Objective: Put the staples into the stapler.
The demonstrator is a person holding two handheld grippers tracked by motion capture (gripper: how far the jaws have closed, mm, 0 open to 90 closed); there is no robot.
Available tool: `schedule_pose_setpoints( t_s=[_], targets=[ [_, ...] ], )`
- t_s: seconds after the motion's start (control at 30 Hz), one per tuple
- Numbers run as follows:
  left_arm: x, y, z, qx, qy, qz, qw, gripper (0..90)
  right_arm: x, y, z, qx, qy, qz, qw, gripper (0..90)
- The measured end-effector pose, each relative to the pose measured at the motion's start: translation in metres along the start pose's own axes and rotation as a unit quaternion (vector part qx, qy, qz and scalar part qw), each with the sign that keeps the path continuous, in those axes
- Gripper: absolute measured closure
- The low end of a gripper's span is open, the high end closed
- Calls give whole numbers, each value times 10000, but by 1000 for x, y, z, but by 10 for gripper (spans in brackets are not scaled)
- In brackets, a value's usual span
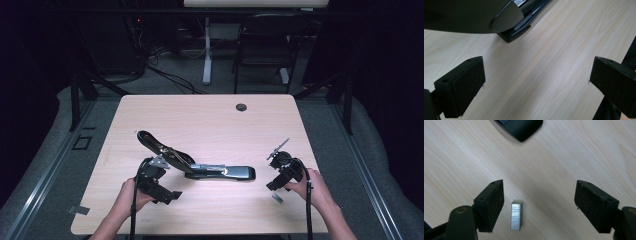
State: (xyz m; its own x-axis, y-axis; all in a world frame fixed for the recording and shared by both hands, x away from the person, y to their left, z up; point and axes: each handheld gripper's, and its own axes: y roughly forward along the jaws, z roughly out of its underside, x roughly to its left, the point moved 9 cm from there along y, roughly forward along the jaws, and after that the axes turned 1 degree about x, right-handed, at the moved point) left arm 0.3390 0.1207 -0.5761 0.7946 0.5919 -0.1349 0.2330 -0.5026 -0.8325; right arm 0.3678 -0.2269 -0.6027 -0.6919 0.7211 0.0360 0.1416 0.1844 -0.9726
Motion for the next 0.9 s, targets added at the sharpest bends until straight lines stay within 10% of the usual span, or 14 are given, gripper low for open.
schedule_pose_setpoints(
  t_s=[0.47,0.9],
  targets=[
    [5,-3,15,97,-127,-27,9999,0,12,8,9,581,-183,-162,9980,562],
    [7,-4,19,155,-127,-32,9998,0,20,14,15,947,-253,-255,9949,652]
  ],
)
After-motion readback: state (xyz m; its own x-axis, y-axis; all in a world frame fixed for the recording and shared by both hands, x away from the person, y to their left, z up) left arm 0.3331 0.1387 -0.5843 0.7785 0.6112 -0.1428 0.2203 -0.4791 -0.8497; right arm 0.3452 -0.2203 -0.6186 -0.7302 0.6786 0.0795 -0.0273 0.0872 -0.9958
